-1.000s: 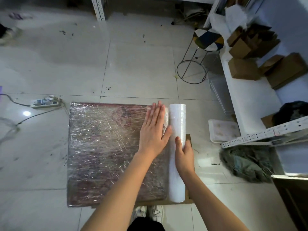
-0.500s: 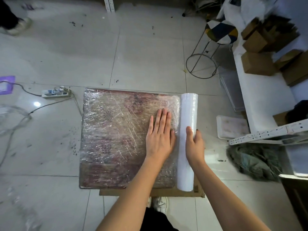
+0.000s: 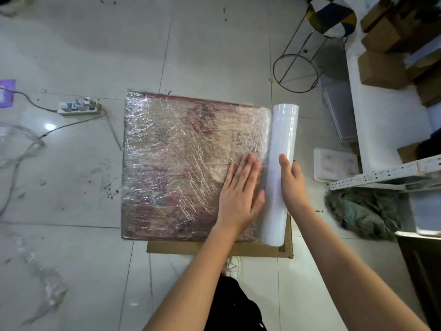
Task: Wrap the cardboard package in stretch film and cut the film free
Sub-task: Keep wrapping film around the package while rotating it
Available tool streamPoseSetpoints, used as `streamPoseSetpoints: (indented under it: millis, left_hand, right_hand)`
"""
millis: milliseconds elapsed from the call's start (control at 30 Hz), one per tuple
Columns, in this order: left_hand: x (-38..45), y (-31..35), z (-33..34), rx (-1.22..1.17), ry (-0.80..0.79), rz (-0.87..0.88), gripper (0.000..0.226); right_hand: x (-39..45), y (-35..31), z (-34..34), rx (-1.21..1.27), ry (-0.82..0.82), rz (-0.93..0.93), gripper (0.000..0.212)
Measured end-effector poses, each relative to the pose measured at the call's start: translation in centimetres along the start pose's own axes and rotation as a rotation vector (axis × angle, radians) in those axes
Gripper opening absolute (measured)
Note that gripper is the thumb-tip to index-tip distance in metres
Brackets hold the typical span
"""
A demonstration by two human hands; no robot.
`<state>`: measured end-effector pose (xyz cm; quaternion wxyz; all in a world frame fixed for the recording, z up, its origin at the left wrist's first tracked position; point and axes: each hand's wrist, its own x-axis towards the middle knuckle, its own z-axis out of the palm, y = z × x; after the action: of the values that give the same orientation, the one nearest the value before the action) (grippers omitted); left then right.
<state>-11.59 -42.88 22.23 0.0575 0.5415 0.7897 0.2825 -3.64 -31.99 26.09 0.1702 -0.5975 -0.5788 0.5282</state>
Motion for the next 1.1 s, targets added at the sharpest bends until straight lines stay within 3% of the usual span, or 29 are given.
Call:
streamPoseSetpoints:
  millis: [67, 167, 300, 467, 633, 800, 967, 1100]
  left_hand:
    - [-0.8, -1.4, -1.7, 0.0, 0.088, -0.091, 0.06]
    - [-3.6, -5.7, -3.1, 0.263, 0.124, -0.264, 0.056]
    - [-5.1, -7.5, -2.6, 0.353, 0.06, -0.237, 0.058]
    - [-4.1, -5.9, -2.6, 0.354, 0.058, -0.285, 0.061]
    - [-4.1, -3.2, 0.6, 0.258, -0.064, -0.031, 0.06]
    - [-3.2, -3.1, -0.1, 0.247, -0.053, -0.031, 0.061]
    - [-4.1, -2.2, 1.1, 0.286, -0.186, 0.3, 0.071]
    - [-4.0, -1.9, 2.8, 0.295, -0.185, 0.253, 0.065]
  right_hand:
    - [0.0, -0.4, -0.4, 0.021, -0.046, 0.014, 0.042]
    - [-0.4, 0.2, -0.5, 0.132, -0.097, 0.072, 0.044]
    - [-1.0, 1.0, -0.5, 0.137, -0.133, 0.11, 0.036]
    - [-0.4, 0.7, -0.6, 0.119, -0.165, 0.101, 0.051]
    - [0.1, 0.5, 0.1, 0.08, -0.083, 0.071, 0.048]
    - [0.5, 0.1, 0.0, 0.063, -0.072, 0.063, 0.049]
    - [0.7, -0.8, 0.6, 0.063, -0.049, 0.05, 0.054]
    - [1.2, -0.7, -0.1, 0.034, -0.023, 0.038, 0.057]
